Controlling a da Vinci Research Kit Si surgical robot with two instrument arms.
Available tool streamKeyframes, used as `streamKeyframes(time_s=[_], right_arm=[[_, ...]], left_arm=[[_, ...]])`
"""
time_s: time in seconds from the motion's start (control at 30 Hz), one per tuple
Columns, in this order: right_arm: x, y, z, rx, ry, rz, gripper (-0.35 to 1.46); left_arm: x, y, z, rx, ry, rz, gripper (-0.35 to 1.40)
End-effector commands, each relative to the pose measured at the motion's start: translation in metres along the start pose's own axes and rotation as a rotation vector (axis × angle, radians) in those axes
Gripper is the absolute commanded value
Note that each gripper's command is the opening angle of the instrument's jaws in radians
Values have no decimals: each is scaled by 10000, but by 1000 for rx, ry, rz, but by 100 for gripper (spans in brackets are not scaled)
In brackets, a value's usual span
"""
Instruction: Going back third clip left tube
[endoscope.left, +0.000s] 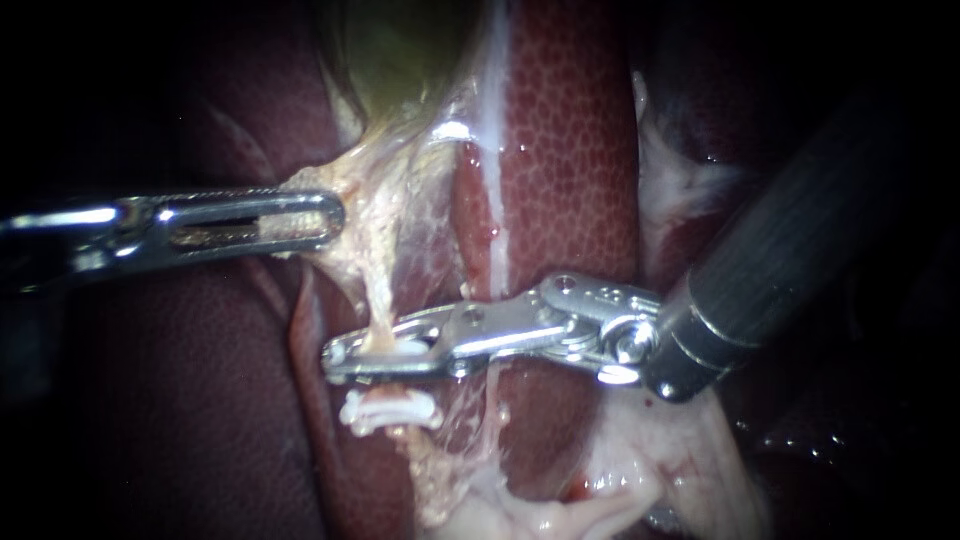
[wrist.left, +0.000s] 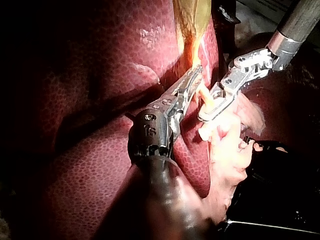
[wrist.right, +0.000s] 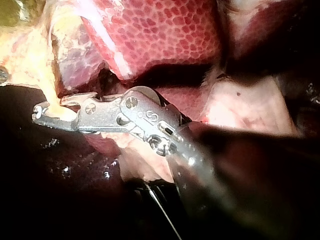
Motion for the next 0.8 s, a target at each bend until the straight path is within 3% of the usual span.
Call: streamKeyframes(time_s=[0.03,0.33,0.37,0.47,0.5,0.67,0.8], right_arm=[[0,0,1,0,0,0,-35],[-1,-1,1,0,-1,-1,-35],[0,-2,2,0,-1,0,-30],[2,-1,5,0,-1,-53,33],[3,-1,6,-6,0,-71,44],[5,2,7,-58,21,-87,59],[6,3,2,-65,25,-97,60]], left_arm=[[0,0,0,0,0,0,-35],[0,3,0,1,1,0,-35],[0,4,0,1,1,0,-35],[0,6,0,-1,0,0,-35],[0,6,0,-1,0,0,-35],[0,5,0,-1,0,0,-35],[0,5,0,-1,0,0,-35]])
